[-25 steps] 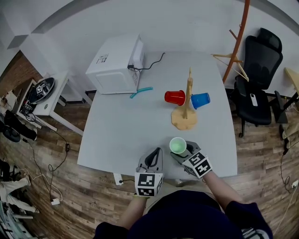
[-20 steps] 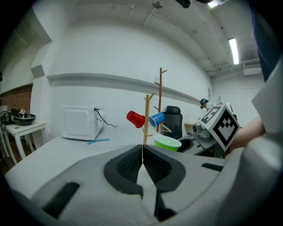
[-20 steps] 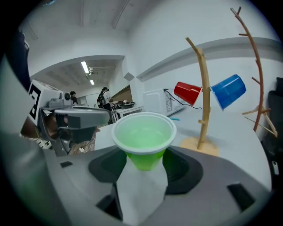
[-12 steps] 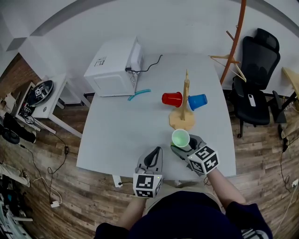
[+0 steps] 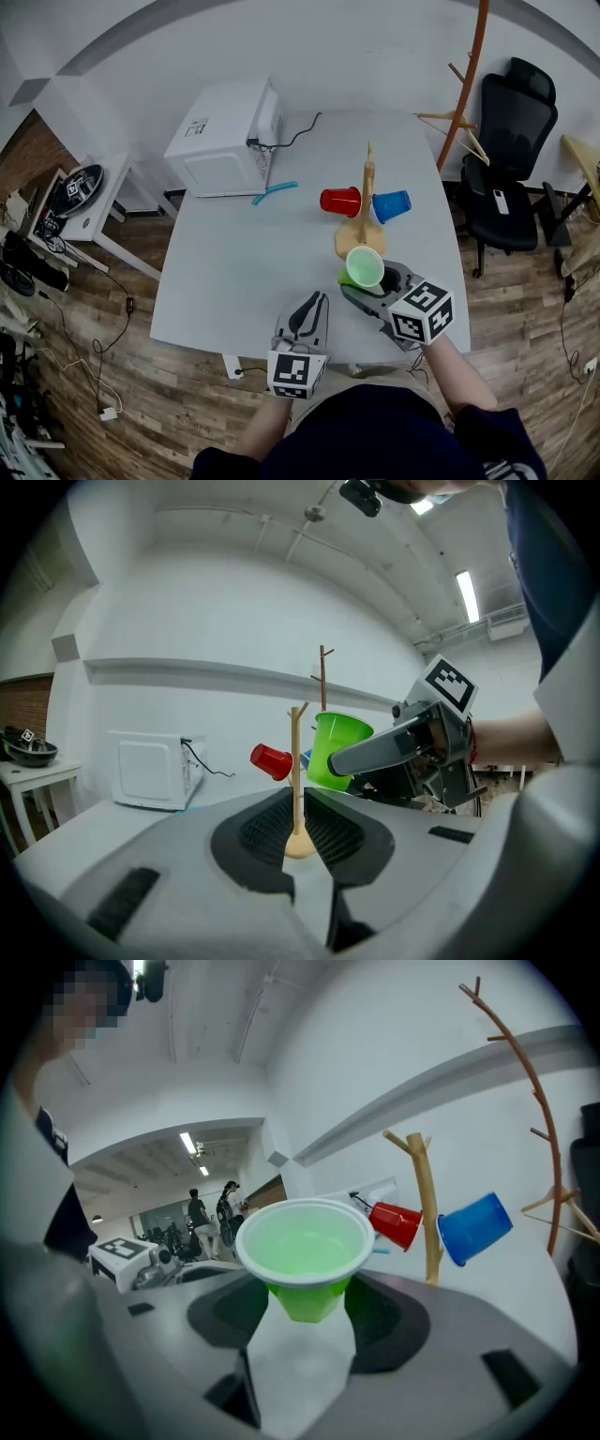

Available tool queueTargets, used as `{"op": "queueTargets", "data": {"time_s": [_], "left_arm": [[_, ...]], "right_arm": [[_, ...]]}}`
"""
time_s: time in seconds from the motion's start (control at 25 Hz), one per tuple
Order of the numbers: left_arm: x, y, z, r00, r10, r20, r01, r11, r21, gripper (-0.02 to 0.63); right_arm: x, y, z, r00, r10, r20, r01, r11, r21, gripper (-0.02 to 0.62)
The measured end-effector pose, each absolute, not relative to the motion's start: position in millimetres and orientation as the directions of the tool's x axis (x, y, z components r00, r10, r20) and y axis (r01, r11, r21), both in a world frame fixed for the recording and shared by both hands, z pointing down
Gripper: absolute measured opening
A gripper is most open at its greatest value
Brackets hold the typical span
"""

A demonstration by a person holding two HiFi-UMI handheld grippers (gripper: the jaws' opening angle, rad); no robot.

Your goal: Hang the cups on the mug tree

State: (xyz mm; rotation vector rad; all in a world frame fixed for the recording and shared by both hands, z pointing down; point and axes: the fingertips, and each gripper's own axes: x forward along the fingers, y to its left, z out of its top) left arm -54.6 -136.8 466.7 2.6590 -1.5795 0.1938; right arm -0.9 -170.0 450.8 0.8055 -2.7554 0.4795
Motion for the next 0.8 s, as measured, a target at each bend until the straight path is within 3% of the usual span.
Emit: {"op": "queueTargets", "data": {"time_s": [0.2, 0.28, 0.4, 0.8], "left_arm": [[-44.0, -140.5, 448.8, 0.502, -0.864, 0.052, -0.858, -0.504, -0.101, 0.037], [-38.2, -141.4, 443.1, 0.526, -0.850, 0.029, -0.842, -0.525, -0.119, 0.157], [-31.1, -141.2, 430.8, 0.550, -0.835, -0.004, -0.829, -0.546, -0.122, 0.191], [-7.9, -141.5, 405.2, 0.608, -0.791, -0.063, -0.784, -0.586, -0.205, 0.233]], "right_arm": [[-2.9, -165.3, 426.2, -0.857, -0.443, 0.263, -0.508, 0.810, -0.292, 0.267], [-3.1, -163.3, 416.5, -0.868, -0.431, 0.248, -0.492, 0.817, -0.301, 0.267], [-3.3, -159.8, 405.6, -0.883, -0.409, 0.230, -0.466, 0.823, -0.324, 0.267], [-3.7, -149.2, 388.9, -0.919, -0.345, 0.192, -0.394, 0.843, -0.368, 0.267]]}}
